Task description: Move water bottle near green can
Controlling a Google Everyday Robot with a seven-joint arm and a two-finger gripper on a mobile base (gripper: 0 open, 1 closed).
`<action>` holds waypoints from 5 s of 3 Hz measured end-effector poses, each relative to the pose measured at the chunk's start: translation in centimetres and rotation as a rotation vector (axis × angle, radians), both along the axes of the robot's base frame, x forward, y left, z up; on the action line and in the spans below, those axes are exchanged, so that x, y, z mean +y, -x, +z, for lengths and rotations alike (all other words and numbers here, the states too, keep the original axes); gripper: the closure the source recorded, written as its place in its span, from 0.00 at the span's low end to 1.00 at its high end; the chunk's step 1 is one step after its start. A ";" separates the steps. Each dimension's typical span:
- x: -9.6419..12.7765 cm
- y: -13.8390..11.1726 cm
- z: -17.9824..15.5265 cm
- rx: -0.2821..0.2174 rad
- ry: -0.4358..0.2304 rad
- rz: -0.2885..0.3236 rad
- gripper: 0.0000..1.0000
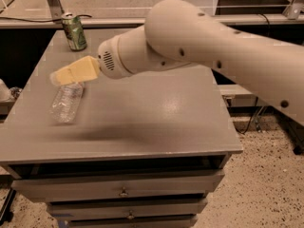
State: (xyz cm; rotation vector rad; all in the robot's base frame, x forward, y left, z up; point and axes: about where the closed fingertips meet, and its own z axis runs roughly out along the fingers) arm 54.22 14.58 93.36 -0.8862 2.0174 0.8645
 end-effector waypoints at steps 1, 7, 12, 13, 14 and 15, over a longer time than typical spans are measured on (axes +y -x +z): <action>3.7 -0.7 -1.9 0.019 -0.002 -0.052 0.00; 8.2 -4.2 -8.7 0.014 0.165 -0.147 0.64; -4.6 -6.8 -5.2 -0.097 0.386 -0.174 1.00; -4.6 -6.8 -5.2 -0.097 0.386 -0.174 1.00; -4.1 -8.3 -5.4 -0.116 0.383 -0.153 1.00; -4.4 -11.8 -6.0 -0.143 0.410 -0.127 1.00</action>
Offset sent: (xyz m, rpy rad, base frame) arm 0.0438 0.1037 -0.0780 -0.0131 0.0424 -0.1607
